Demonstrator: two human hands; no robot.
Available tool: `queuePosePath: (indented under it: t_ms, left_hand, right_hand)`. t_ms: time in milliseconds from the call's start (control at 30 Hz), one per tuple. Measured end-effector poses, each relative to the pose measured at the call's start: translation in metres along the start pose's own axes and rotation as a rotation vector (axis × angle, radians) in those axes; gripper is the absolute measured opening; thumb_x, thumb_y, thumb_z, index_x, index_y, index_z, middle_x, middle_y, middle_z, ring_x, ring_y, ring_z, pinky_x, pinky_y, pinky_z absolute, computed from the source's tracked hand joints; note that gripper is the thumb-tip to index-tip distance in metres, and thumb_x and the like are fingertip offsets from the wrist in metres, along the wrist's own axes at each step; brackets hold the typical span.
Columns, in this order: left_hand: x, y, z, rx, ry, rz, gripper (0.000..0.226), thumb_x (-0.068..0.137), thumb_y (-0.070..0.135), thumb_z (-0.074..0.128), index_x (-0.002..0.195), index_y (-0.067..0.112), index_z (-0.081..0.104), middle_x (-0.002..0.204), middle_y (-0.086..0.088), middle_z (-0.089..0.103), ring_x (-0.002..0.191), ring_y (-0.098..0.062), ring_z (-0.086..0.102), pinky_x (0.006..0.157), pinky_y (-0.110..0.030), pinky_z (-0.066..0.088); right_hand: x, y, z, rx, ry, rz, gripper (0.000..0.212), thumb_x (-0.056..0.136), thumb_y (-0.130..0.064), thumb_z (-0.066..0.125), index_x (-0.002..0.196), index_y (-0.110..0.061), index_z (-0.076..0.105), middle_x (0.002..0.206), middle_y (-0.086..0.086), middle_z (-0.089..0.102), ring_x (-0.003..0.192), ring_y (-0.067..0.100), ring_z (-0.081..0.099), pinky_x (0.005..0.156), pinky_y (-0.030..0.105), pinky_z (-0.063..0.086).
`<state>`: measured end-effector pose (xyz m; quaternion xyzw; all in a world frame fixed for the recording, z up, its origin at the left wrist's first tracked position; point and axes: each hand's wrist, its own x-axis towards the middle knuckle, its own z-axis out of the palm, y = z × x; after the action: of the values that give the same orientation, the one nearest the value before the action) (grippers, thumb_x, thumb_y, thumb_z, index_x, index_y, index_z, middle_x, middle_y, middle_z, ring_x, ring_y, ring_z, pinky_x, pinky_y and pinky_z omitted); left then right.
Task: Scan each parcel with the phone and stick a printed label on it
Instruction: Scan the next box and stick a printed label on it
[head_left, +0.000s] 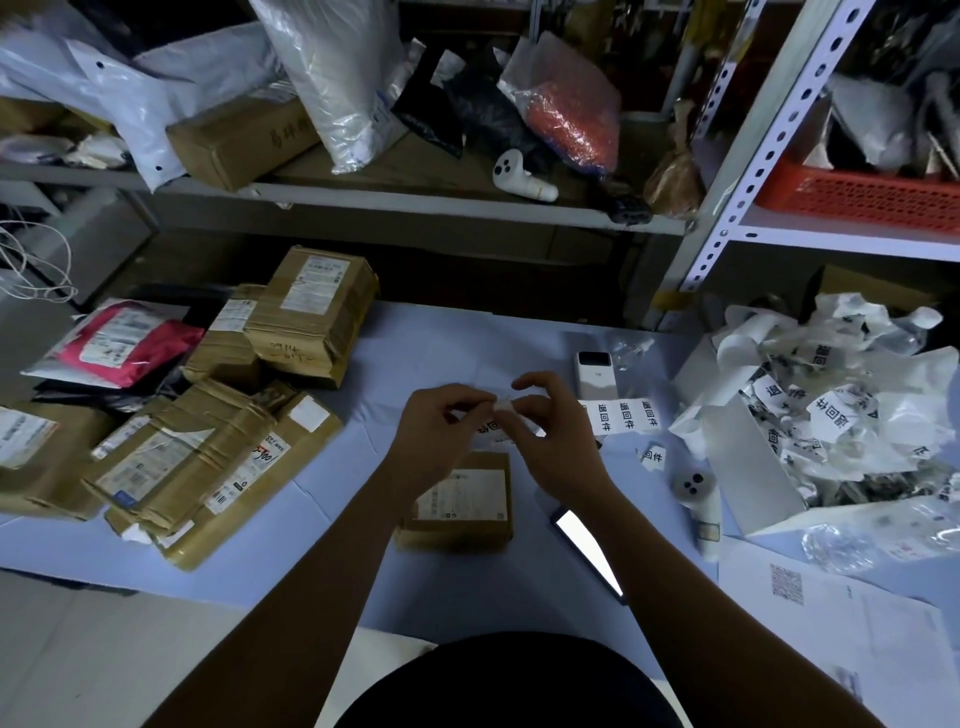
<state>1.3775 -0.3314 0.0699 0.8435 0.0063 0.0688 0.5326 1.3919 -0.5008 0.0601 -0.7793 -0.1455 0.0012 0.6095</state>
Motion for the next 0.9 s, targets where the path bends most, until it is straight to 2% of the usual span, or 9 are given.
queuePosePath:
  t_ms: [100,300,433,533,600,667,733,833,900]
  left_hand:
    - [0.003,0.001,0.000,-0.016,0.036,-0.024,0.016,0.092,0.008,0.069,0.103,0.017,0.077,0.094,0.012,0.073,0.087,-0.003,0.069,0.075,-0.011,0.052]
    - [0.006,0.005,0.001,0.022,0.194,-0.045,0.016,0.096,0.012,0.063,0.108,0.016,0.074,0.099,0.009,0.069,0.083,0.004,0.063,0.069,-0.004,0.047]
    - [0.007,0.003,-0.005,-0.008,0.282,-0.040,0.022,0.098,0.015,0.063,0.115,0.024,0.073,0.101,0.006,0.068,0.089,-0.003,0.062,0.072,-0.005,0.044]
    - [0.003,0.001,-0.010,-0.126,0.276,-0.028,0.025,0.095,0.011,0.067,0.111,0.030,0.072,0.093,0.014,0.071,0.080,-0.002,0.065,0.070,-0.011,0.051]
    - [0.001,-0.001,-0.013,-0.207,0.254,-0.056,0.026,0.092,0.009,0.070,0.111,0.026,0.074,0.093,0.009,0.075,0.077,-0.010,0.070,0.072,-0.025,0.059]
    - [-0.002,-0.001,-0.016,-0.307,0.213,-0.038,0.027,0.090,0.003,0.072,0.112,0.017,0.074,0.096,0.002,0.077,0.078,-0.019,0.073,0.074,-0.031,0.060]
    - [-0.006,0.003,-0.021,-0.430,0.155,-0.035,0.027,0.089,0.001,0.070,0.114,0.011,0.072,0.100,-0.002,0.077,0.085,-0.021,0.074,0.073,-0.025,0.057]
    - [-0.009,0.009,-0.028,-0.498,0.078,-0.078,0.028,0.091,0.001,0.068,0.113,0.018,0.071,0.108,0.002,0.076,0.093,-0.014,0.073,0.069,-0.020,0.055]
    - [-0.007,0.010,-0.034,-0.502,0.042,-0.109,0.034,0.091,-0.004,0.065,0.112,0.021,0.072,0.112,0.009,0.074,0.099,-0.012,0.071,0.071,-0.024,0.057]
  right_hand:
    - [0.002,0.001,0.001,0.061,0.041,0.026,0.031,0.091,-0.014,0.075,0.110,-0.017,0.051,0.085,-0.003,0.077,0.082,0.012,0.076,0.076,0.031,0.060]
    - [0.007,0.006,0.002,0.051,0.041,0.092,0.028,0.089,-0.009,0.075,0.105,-0.014,0.052,0.083,0.001,0.072,0.084,0.009,0.075,0.067,0.021,0.058]
    - [0.008,0.018,-0.005,-0.068,0.080,0.188,0.026,0.091,-0.010,0.073,0.109,-0.015,0.055,0.087,0.001,0.071,0.086,0.015,0.074,0.066,0.027,0.061]
    - [0.007,0.028,-0.010,-0.244,0.208,0.267,0.028,0.089,-0.007,0.073,0.112,-0.015,0.059,0.097,0.001,0.071,0.092,0.020,0.071,0.069,0.025,0.055]
    - [0.004,0.029,-0.009,-0.426,0.234,0.210,0.037,0.085,-0.011,0.079,0.118,-0.013,0.062,0.115,0.004,0.067,0.107,0.021,0.062,0.078,0.023,0.045]
    - [0.004,0.026,-0.005,-0.456,0.179,0.124,0.040,0.085,-0.020,0.081,0.120,-0.013,0.064,0.123,0.002,0.061,0.113,0.018,0.056,0.087,0.024,0.041]
    - [0.006,0.013,0.001,-0.170,0.041,0.204,0.033,0.093,-0.032,0.072,0.123,-0.020,0.063,0.123,0.000,0.065,0.112,0.017,0.063,0.089,0.025,0.049]
    - [0.009,-0.009,0.007,0.519,-0.130,0.467,0.030,0.101,-0.033,0.060,0.129,-0.022,0.061,0.117,0.009,0.073,0.106,0.023,0.072,0.082,0.029,0.058]
    - [0.008,-0.015,0.006,0.613,-0.150,0.454,0.032,0.097,-0.025,0.067,0.129,-0.025,0.062,0.109,0.011,0.076,0.101,0.023,0.074,0.080,0.027,0.058]
